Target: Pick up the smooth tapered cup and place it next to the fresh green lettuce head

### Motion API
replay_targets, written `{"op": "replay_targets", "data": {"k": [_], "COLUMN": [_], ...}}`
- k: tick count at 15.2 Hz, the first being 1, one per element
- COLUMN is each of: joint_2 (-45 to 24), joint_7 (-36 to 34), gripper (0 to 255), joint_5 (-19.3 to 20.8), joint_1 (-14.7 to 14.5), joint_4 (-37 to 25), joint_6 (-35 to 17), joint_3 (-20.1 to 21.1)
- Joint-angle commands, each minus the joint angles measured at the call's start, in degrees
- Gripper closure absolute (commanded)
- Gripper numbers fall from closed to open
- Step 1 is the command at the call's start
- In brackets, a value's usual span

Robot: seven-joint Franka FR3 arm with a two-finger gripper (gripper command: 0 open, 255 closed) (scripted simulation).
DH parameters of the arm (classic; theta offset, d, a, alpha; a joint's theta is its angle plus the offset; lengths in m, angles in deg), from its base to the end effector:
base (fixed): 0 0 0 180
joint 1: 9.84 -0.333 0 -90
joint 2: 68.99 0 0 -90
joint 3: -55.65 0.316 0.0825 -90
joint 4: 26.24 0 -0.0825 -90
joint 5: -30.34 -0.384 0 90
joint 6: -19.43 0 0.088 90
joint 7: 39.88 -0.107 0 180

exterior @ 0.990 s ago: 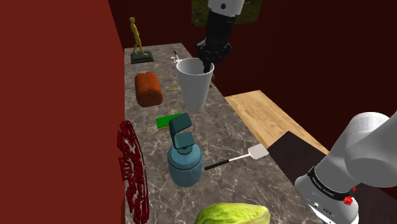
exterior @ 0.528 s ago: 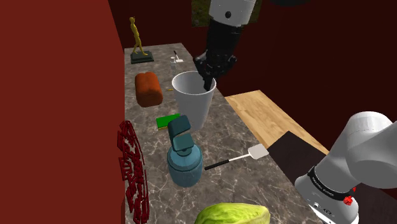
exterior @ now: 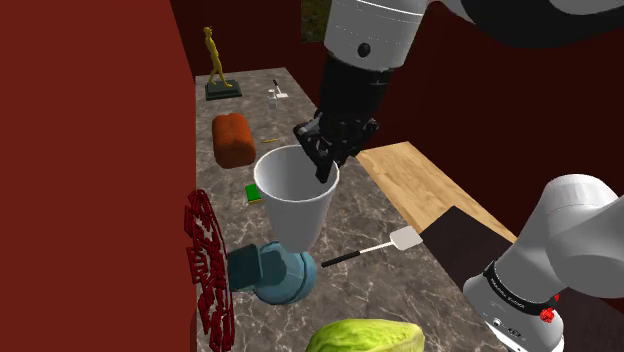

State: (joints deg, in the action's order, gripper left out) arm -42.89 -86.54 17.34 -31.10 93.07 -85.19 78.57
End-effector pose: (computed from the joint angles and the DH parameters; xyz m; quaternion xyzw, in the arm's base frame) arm 0.2821 0.3438 0.6075 -0.9947 0.0521 -0.0422 0.0776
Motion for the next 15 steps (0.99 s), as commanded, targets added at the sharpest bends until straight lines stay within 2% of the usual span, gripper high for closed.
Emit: {"op": "replay_targets", "data": {"k": [1,9,15], "joint_2": [0.5,-0.9,-5.0], "joint_7": [-2.9,-14.5,-24.2], "gripper": [255,255,255], "joint_5": [-0.5,-1.4,0.0], "joint_1": [-0.9,-3.4,-3.9], "joint_4": [-0.6,-4.0,-9.1], "joint_6": [0.6,0.5,0.3], "joint_3": [2.0,11.2,19.6]}}
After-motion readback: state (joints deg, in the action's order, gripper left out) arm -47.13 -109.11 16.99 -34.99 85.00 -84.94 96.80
